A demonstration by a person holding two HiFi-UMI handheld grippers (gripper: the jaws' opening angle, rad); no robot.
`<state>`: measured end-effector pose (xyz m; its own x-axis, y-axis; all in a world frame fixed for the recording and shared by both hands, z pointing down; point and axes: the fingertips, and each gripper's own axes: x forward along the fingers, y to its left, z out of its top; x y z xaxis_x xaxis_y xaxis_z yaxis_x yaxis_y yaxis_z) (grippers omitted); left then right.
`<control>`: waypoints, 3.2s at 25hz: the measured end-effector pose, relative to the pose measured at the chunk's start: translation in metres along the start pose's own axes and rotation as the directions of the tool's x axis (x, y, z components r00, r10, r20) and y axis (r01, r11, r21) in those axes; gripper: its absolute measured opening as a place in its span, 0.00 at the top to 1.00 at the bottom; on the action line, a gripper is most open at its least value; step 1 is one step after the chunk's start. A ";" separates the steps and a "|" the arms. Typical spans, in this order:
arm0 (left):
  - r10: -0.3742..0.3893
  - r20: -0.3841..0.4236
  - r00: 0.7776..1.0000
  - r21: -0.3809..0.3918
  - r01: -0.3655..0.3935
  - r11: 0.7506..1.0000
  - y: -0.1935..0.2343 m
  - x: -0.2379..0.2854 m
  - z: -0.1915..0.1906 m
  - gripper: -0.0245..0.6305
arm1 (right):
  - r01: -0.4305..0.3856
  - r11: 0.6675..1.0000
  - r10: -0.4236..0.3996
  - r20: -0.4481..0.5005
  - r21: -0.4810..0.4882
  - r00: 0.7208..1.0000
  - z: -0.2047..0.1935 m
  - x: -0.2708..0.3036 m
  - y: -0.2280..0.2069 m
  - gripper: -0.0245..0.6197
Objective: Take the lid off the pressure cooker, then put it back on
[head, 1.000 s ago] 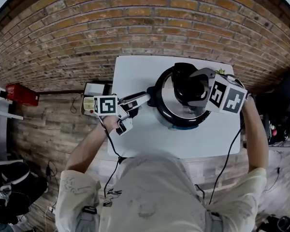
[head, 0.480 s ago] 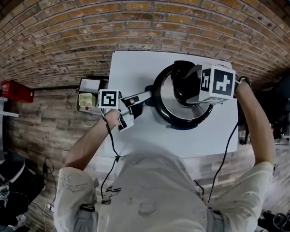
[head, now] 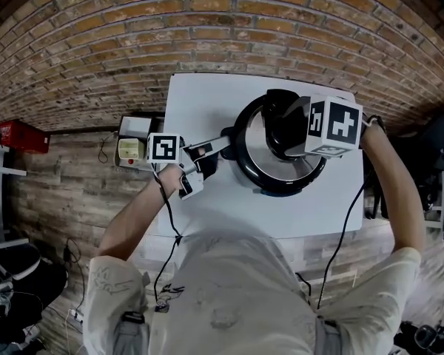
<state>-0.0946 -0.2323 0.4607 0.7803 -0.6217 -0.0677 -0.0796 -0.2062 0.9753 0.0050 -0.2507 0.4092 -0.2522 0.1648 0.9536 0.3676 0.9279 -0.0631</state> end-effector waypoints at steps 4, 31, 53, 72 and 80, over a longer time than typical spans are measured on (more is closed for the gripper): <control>0.009 0.005 1.000 0.001 -0.009 1.000 0.002 -0.001 0.000 0.80 | 0.002 1.000 -0.002 0.000 0.004 1.000 0.000 0.000 0.000 0.51; -0.001 0.046 0.999 -0.042 0.003 0.999 -0.004 -0.001 -0.001 0.84 | 0.053 0.950 -0.036 -0.059 0.306 0.998 -0.003 -0.001 -0.006 0.51; 0.003 0.042 0.999 -0.044 -0.001 0.999 0.002 -0.002 -0.002 0.84 | 0.128 0.823 -0.080 -0.110 0.554 0.991 -0.009 -0.003 -0.014 0.50; -0.010 0.059 0.998 -0.078 0.015 0.997 0.000 -0.002 -0.001 0.84 | 0.116 0.827 -0.089 -0.075 0.551 0.993 -0.002 -0.032 -0.005 0.51; -0.006 0.081 0.997 -0.080 0.013 0.997 0.002 -0.003 0.000 0.83 | 0.149 0.805 -0.149 -0.048 0.574 0.988 -0.012 -0.065 0.007 0.51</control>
<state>-0.0974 -0.2309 0.4625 0.7282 -0.6794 -0.0905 -0.0198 -0.1529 0.9880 0.0351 -0.2588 0.3501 -0.2603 0.0086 0.9655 -0.2554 0.9637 -0.0774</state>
